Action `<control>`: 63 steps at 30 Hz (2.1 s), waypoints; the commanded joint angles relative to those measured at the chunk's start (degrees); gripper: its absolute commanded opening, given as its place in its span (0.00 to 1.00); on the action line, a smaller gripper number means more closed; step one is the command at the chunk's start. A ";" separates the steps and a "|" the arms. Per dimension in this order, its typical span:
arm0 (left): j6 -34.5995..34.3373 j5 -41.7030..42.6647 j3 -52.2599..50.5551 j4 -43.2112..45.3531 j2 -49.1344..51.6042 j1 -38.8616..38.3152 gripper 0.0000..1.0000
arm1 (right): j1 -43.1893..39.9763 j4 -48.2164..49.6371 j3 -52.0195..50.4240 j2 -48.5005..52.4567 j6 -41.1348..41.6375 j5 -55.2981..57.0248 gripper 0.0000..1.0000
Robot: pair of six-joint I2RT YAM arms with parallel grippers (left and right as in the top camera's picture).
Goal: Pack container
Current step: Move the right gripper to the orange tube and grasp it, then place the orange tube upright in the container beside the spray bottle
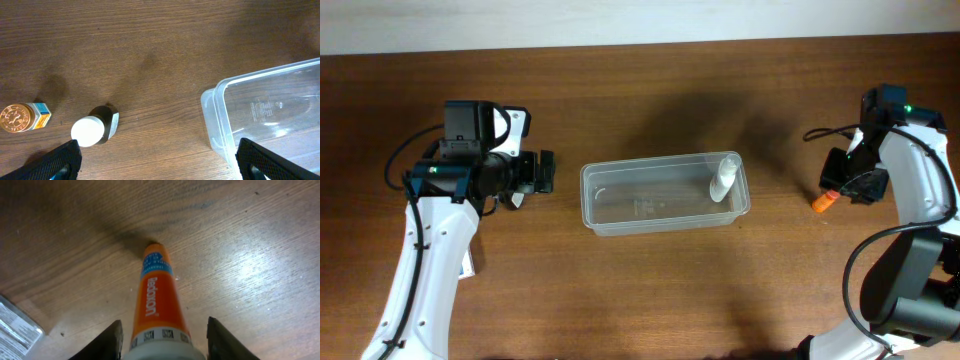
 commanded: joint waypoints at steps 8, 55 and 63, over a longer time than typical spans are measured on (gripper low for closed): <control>0.85 1.01 1.31 0.13 0.26 0.15 0.99 | -0.15 1.70 -0.17 -0.15 -0.13 0.09 0.28; 0.85 1.01 1.31 -0.37 0.26 0.15 0.99 | 32.13 -13.31 13.53 -7.93 -6.47 -3.80 0.22; 0.87 1.01 1.31 -0.46 0.26 0.15 0.99 | 32.11 -10.25 12.00 -0.22 -6.45 -3.80 0.21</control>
